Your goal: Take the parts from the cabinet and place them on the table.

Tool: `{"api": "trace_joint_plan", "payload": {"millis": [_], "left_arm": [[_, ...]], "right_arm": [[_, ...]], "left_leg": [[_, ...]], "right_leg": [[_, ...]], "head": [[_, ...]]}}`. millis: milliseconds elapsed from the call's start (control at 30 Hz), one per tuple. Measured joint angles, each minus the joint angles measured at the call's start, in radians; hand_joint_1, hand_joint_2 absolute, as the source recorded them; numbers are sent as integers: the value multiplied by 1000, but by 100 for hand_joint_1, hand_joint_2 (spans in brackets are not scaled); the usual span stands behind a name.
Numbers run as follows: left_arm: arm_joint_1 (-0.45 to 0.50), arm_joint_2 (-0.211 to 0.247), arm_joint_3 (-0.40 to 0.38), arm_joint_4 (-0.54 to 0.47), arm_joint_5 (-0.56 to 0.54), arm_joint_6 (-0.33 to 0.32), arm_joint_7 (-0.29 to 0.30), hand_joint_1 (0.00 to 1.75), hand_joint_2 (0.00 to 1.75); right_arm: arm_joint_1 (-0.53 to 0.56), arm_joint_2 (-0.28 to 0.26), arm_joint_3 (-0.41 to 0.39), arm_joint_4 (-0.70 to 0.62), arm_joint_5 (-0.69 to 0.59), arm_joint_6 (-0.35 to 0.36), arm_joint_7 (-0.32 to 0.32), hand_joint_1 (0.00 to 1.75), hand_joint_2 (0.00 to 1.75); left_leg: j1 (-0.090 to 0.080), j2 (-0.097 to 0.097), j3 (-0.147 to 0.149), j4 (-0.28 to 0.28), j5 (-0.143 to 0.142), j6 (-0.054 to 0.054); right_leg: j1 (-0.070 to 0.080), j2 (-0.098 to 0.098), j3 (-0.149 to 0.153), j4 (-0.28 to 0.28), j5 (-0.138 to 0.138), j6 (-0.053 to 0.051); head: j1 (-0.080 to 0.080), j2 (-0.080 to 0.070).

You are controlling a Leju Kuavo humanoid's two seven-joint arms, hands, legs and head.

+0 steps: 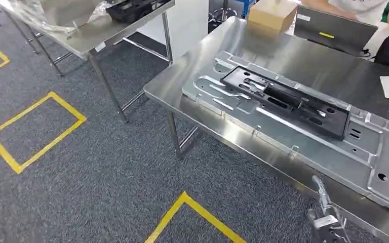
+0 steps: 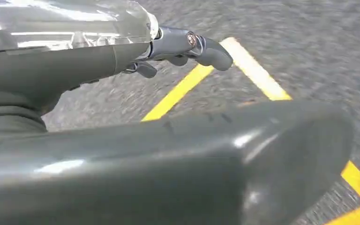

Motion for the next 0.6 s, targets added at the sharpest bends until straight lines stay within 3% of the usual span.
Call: {"api": "trace_joint_plan", "payload": {"millis": [33, 67, 100, 133, 167, 200, 233, 267, 333, 367, 400, 433, 467, 500, 533, 567, 600], "left_arm": [[0, -1, 2, 0, 2, 6, 3, 0, 0], [0, -3, 5, 0, 4, 11, 6, 0, 0], [1, -5, 8, 0, 7, 16, 8, 0, 0], [1, -6, 12, 0, 11, 20, 10, 0, 0], [1, -8, 16, 0, 14, 24, 12, 0, 0], [-1, -8, 20, 0, 15, 26, 13, 0, 0], [-2, -8, 24, -2, 19, 29, 12, 0, 0], [-6, -8, 27, -2, 21, 32, 12, 0, 0], [-2, -10, 33, -2, 23, 32, 10, 0, 0], [3, -11, 35, -2, 24, 32, 10, 0, 0], [5, -20, 40, -2, 24, 32, 9, 0, 0], [7, -20, 42, -2, 24, 31, 6, 0, 0], [6, -21, 45, -2, 24, 28, 3, 0, 0], [6, -24, 48, -2, 24, 24, -1, 0, 0], [6, -25, 49, -2, 23, 22, -4, 0, 0], [7, -26, 50, -2, 22, 21, -5, 0, 0], [8, -27, 51, -2, 19, 20, -5, 0, 0]], "right_arm": [[-4, -4, 19, 19, 2, -3, 3, 0, 0], [-8, -11, 43, 41, 11, -9, 10, 0, 0], [-13, -15, 61, 55, 17, -13, 13, 0, 0], [-17, -21, 81, 67, 21, -16, 18, 0, 0], [-22, -26, 101, 78, 22, -22, 21, 0, 0], [-30, -31, 117, 85, 22, -27, 25, 0, 0], [-35, -35, 136, 95, 22, -31, 27, 0, 0], [-40, -42, 150, 104, 21, -35, 29, 0, 0], [-53, -52, 179, 120, 19, -37, 31, 0, 0], [-57, -57, 190, 126, 19, -38, 31, 0, 0], [-64, -66, 201, 136, 18, -40, 32, 0, 0], [-63, -69, 211, 143, 16, -41, 34, 0, 0], [-63, -79, 219, 152, 13, -43, 42, 0, 0], [-66, -89, 230, 166, 8, -45, 49, 0, 0], [-71, -97, 243, 179, 9, -47, 59, 0, 0], [-76, -103, 256, 191, 28, -55, 76, 0, 0], [-86, -109, 272, 211, 58, -66, 99, 0, 0]], "left_leg": [[1, 3, -7, 60, -16, -2], [2, 5, 2, 90, 3, -3], [2, 7, 28, 77, 40, -1], [2, 10, 78, 23, 80, 6], [-3, 23, 141, -58, 95, 16], [-9, 58, 220, -157, 78, 31], [-22, 97, 295, -262, 37, 45], [-25, 94, 310, -303, 26, 48], [-34, 74, 295, -299, 42, 60], [-28, 63, 290, -313, 63, 68], [-22, 60, 281, -317, 78, 69], [-22, 52, 265, -316, 90, 79], [-22, 42, 246, -313, 103, 84], [-23, 30, 224, -309, 117, 83], [-23, 18, 202, -304, 130, 81], [-23, 9, 184, -298, 142, 79], [-21, 0, 161, -290, 154, 76]], "right_leg": [[3, -14, -14, 1, 9, -1], [6, -28, -30, 4, 20, -1], [9, -39, -45, 5, 30, -1], [13, -50, -62, 7, 40, 0], [17, -58, -75, 8, 50, 0], [17, -66, -78, 10, 59, 0], [21, -74, -78, 10, 65, 6], [17, -89, -78, 10, 72, 13], [9, -114, -79, 5, 90, 23], [10, -112, -81, 6, 92, 30], [5, -61, -87, 21, 64, 40], [6, -19, -98, 57, 6, 44], [3, 3, -115, 123, -63, 47], [3, 13, -134, 205, -120, 49], [3, 16, -144, 269, -145, 51], [2, 16, -141, 302, -133, 52], [-1, 16, -124, 299, -96, 53]], "head": [[0, 0], [0, 0], [0, 0], [0, 0], [0, 0], [0, 0], [0, 0], [0, 0], [0, 0], [0, 0], [0, 0], [0, 0], [0, 0], [0, 0], [0, 0], [0, 0], [0, 0]]}}
